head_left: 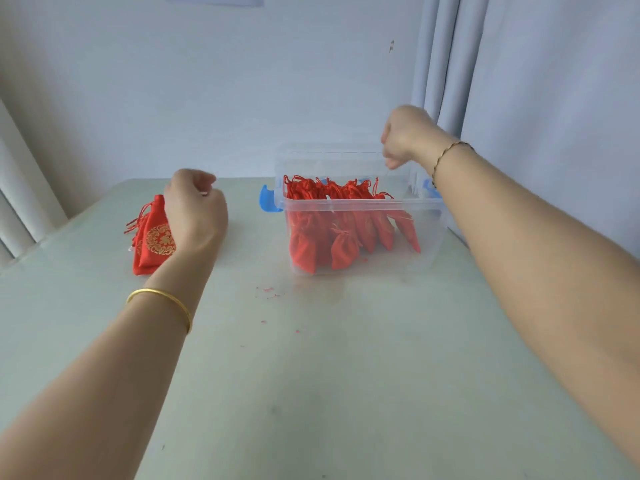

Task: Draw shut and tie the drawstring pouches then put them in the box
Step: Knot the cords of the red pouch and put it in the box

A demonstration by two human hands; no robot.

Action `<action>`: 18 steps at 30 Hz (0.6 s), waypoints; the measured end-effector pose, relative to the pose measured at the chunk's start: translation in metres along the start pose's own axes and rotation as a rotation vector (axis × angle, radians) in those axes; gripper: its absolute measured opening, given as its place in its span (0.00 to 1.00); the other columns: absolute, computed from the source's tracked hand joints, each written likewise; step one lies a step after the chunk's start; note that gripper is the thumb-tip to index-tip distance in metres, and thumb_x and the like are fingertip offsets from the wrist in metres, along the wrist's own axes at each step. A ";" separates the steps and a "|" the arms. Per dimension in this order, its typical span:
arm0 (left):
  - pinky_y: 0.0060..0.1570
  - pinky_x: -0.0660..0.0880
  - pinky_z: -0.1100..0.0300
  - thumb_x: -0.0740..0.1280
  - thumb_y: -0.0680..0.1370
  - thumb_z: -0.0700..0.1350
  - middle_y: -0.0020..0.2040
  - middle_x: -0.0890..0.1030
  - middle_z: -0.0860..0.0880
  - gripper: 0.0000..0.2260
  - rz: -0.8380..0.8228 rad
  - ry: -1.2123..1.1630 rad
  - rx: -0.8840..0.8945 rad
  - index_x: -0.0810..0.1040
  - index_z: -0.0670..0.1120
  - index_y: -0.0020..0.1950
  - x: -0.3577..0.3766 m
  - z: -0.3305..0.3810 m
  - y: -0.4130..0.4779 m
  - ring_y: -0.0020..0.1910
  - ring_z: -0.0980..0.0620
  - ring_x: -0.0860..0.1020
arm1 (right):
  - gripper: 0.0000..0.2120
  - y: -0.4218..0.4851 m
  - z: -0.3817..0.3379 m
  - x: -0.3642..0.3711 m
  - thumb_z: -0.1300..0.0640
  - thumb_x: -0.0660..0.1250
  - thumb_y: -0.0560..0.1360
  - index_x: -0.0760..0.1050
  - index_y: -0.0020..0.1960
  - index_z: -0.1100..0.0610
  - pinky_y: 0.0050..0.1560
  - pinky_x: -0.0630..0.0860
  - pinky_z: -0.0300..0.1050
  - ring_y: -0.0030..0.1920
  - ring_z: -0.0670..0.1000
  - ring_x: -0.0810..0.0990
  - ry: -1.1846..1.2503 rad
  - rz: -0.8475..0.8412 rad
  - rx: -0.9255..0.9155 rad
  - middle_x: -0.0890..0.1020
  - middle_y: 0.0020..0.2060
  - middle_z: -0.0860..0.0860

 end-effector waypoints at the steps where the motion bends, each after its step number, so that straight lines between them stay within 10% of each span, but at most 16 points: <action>1: 0.57 0.71 0.56 0.57 0.72 0.36 0.57 0.76 0.46 0.13 0.002 0.053 -0.041 0.76 0.47 0.52 -0.003 -0.018 0.001 0.55 0.48 0.74 | 0.06 -0.010 -0.013 -0.006 0.69 0.60 0.74 0.74 0.48 0.65 0.27 0.76 0.33 0.35 0.54 0.77 0.096 0.054 -0.036 0.76 0.36 0.58; 9: 0.65 0.61 0.46 0.59 0.77 0.42 0.71 0.64 0.46 0.17 -0.442 0.769 0.045 0.71 0.44 0.66 0.009 -0.104 -0.026 0.70 0.43 0.60 | 0.11 -0.105 -0.124 0.070 0.69 0.56 0.73 0.73 0.48 0.59 0.34 0.81 0.47 0.35 0.56 0.83 0.453 -0.045 -0.357 0.77 0.38 0.57; 18: 0.71 0.51 0.47 0.59 0.77 0.40 0.76 0.53 0.42 0.13 -0.464 0.849 0.153 0.75 0.50 0.59 0.004 -0.112 -0.011 0.75 0.42 0.47 | 0.06 -0.129 -0.109 0.160 0.66 0.58 0.76 0.73 0.47 0.59 0.35 0.80 0.47 0.36 0.57 0.83 0.449 -0.267 -0.262 0.77 0.33 0.53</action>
Point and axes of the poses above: each hand's wrist, its own y-axis towards the middle knuckle, its own x-axis out of the palm, z = x × y, the point moved 10 cm from there along y, towards the middle knuckle
